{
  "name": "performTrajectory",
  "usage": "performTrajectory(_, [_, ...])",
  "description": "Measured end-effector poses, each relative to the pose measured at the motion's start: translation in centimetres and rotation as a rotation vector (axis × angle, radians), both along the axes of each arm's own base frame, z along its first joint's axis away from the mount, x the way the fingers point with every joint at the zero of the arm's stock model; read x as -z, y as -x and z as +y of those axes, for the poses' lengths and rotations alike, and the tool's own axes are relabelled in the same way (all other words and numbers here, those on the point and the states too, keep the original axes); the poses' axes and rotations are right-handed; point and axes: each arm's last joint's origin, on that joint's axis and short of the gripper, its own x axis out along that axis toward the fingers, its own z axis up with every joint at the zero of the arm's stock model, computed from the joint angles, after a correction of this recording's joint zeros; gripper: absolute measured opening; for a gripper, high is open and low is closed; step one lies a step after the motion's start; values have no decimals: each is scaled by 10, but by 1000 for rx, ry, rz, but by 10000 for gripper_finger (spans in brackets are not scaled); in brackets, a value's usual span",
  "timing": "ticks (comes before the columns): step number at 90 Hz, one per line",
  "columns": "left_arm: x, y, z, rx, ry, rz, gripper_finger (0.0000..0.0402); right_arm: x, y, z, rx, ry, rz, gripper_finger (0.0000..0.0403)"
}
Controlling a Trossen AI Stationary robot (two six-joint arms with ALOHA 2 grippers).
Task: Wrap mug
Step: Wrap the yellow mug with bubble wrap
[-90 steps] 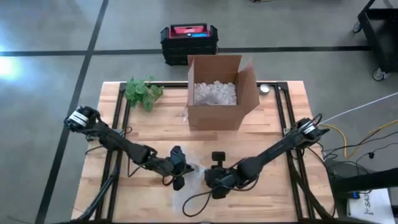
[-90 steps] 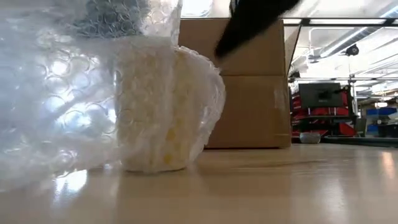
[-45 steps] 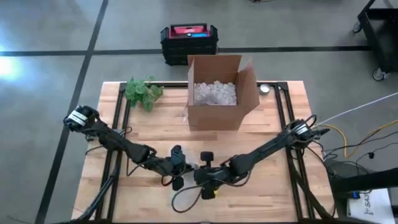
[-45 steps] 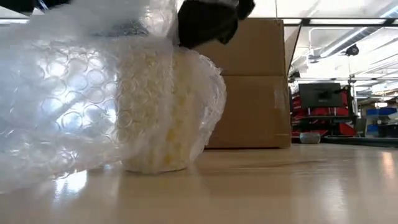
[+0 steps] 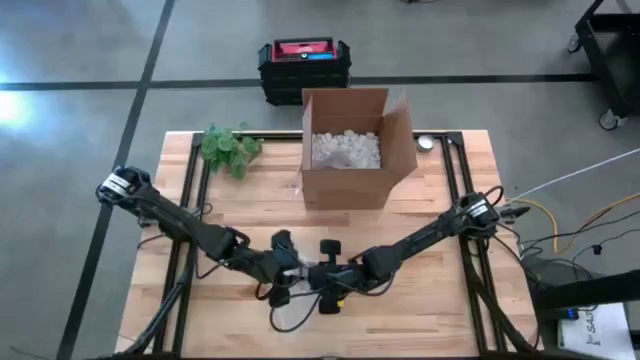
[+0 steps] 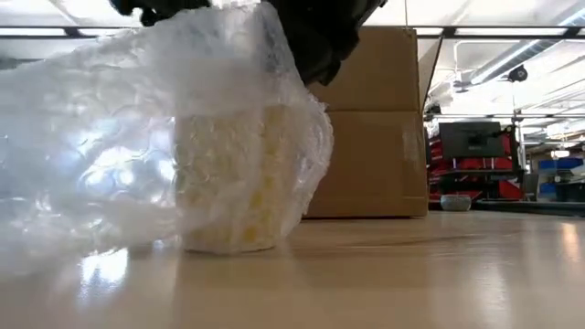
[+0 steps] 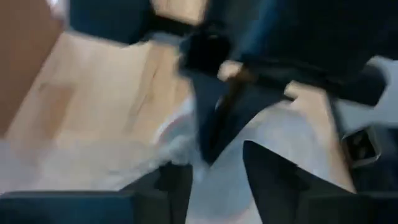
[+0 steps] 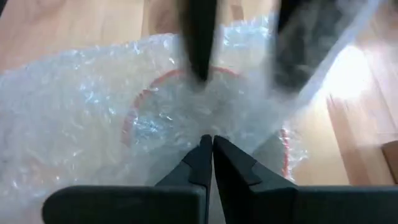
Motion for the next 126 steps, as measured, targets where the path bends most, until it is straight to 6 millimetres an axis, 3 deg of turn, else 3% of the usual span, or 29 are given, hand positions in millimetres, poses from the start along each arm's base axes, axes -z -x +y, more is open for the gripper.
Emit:
performTrajectory(6, [-10,14,-2,-28,-12,70,149,0,0,0,-1,0,0,2])
performTrajectory(14, [-6,36,-6,-49,-28,179,149,0,0,0,-1,0,0,2])
performTrajectory(25, [15,60,-16,-53,-17,238,139,0,0,0,-1,0,0,2])
performTrajectory(37, [51,71,-28,-28,30,217,115,0,0,0,-5,2,0,2])
performTrajectory(45, [77,67,-32,6,94,129,94,0,0,0,-7,4,-1,2])
performTrajectory(53, [89,58,-32,35,139,-6,73,0,0,1,-8,4,-1,2])
performTrajectory(76, [60,33,-30,93,61,-270,24,0,0,1,-8,3,-2,2])
performTrajectory(93, [53,17,-20,76,4,-294,15,0,0,1,-10,2,0,2])
performTrajectory(113, [76,0,-11,51,-10,-230,13,-3,1,0,-10,-2,-7,2])
performTrajectory(126, [83,-5,-14,46,-6,-235,10,-22,4,-2,-18,14,31,2])
